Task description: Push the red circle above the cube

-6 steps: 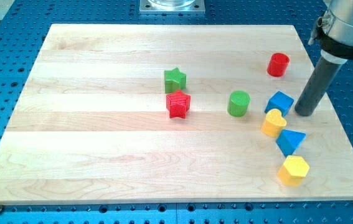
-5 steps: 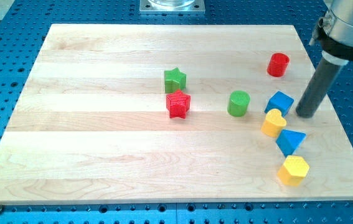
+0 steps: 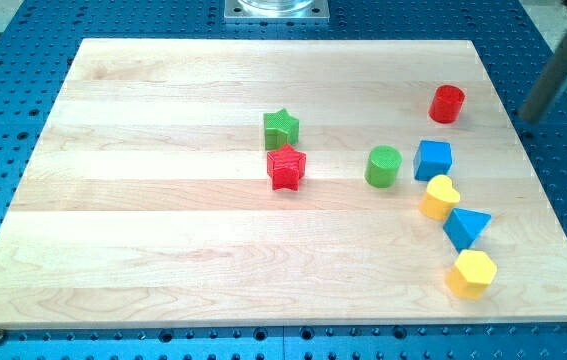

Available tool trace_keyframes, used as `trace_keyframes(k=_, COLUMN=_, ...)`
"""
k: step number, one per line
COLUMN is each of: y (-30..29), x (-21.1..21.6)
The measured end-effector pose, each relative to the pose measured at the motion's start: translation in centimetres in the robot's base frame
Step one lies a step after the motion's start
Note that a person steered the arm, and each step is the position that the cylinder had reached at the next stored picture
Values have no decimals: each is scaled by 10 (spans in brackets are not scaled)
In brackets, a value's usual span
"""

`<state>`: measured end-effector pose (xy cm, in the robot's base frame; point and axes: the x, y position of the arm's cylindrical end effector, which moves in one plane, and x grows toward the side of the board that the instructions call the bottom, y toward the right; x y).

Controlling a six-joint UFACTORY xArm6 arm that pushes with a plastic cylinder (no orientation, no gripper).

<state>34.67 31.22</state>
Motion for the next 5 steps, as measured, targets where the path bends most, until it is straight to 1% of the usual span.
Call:
trace_keyframes(k=1, y=-46, x=-2)
trace_keyframes(k=2, y=-56, x=-4)
trace_keyframes(k=3, y=-107, x=-4)
trace_keyframes(k=4, y=-94, x=-40)
trace_keyframes(k=5, y=-154, x=-56)
